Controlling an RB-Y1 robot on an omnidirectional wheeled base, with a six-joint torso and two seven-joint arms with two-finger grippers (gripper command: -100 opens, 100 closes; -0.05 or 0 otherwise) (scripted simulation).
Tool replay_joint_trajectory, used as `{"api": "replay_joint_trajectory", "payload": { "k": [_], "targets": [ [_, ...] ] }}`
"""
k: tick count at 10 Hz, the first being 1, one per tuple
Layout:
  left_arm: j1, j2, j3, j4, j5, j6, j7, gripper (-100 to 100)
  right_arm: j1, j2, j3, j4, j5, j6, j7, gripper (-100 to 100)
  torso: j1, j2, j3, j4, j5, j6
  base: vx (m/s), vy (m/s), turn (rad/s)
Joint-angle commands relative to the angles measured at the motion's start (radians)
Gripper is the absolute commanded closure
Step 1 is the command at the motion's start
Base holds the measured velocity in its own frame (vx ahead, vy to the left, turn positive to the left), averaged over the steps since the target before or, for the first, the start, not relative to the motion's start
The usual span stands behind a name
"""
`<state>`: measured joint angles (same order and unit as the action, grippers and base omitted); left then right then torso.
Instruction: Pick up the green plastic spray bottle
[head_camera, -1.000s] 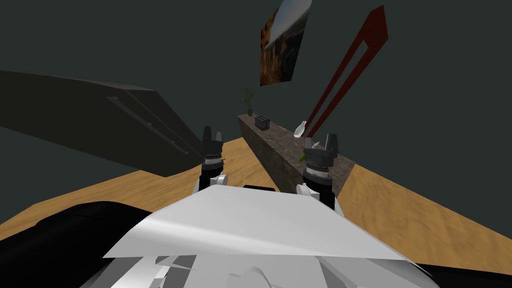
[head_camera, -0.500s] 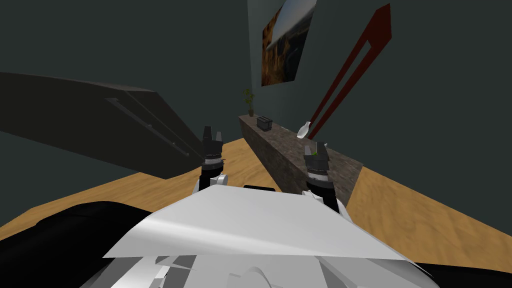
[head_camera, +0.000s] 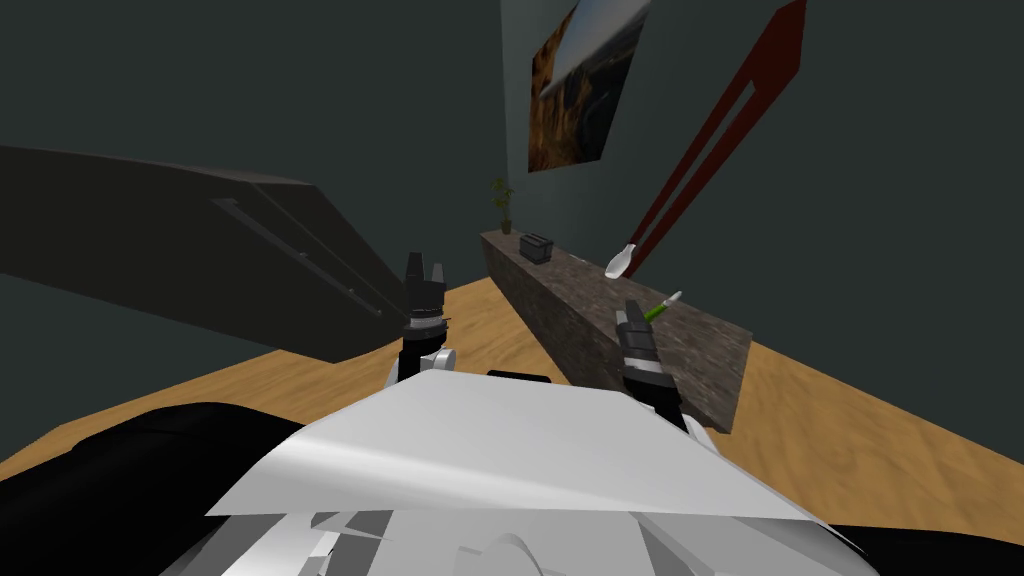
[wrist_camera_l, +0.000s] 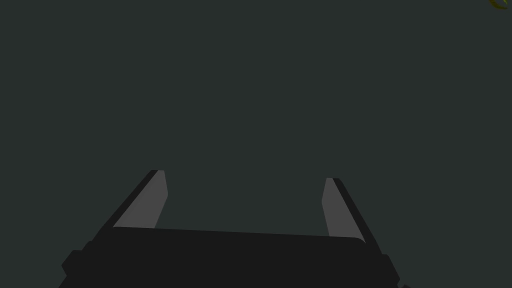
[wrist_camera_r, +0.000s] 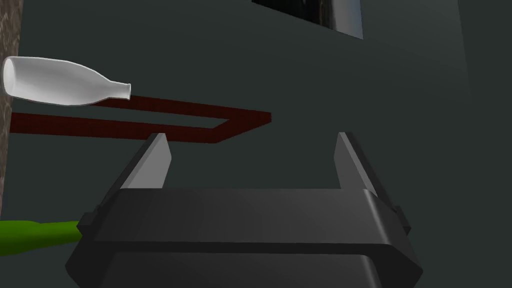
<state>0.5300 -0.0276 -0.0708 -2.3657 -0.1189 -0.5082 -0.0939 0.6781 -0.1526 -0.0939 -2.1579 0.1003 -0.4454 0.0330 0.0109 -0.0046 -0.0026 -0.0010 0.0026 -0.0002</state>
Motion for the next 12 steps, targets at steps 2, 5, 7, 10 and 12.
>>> {"api": "replay_joint_trajectory", "payload": {
  "k": [2,5,7,10,12],
  "targets": [
    [0.000,0.000,0.000,0.000,0.000,0.000,0.000,0,0.052,-0.008,-0.043,0.037,0.019,0.037,0.045,-100,-0.002,-0.001,-0.001,0.000,0.000,0.000,0.084,0.124,-0.023],
    [0.000,0.000,0.000,0.000,0.000,0.000,0.000,0,0.094,-0.023,-0.094,0.074,0.046,0.097,0.094,-100,-0.004,0.000,0.000,0.000,-0.001,0.000,0.078,0.103,-0.046],
    [0.000,0.000,0.000,0.000,0.000,0.000,0.000,0,0.106,-0.030,-0.112,0.086,0.056,0.119,0.110,-100,-0.004,-0.002,-0.001,0.000,-0.001,0.000,0.100,0.080,-0.051],
    [0.000,0.000,0.000,0.000,0.000,0.000,0.000,0,0.139,-0.055,-0.167,0.118,0.088,0.191,0.158,-100,-0.008,-0.004,-0.002,-0.001,-0.002,0.000,0.135,0.049,-0.081],
    [0.000,0.000,0.000,0.000,0.000,0.000,0.000,0,0.157,-0.075,-0.204,0.137,0.112,0.243,0.188,-100,-0.009,-0.006,-0.004,-0.001,-0.002,0.000,0.173,0.034,-0.125]
  ]
}}
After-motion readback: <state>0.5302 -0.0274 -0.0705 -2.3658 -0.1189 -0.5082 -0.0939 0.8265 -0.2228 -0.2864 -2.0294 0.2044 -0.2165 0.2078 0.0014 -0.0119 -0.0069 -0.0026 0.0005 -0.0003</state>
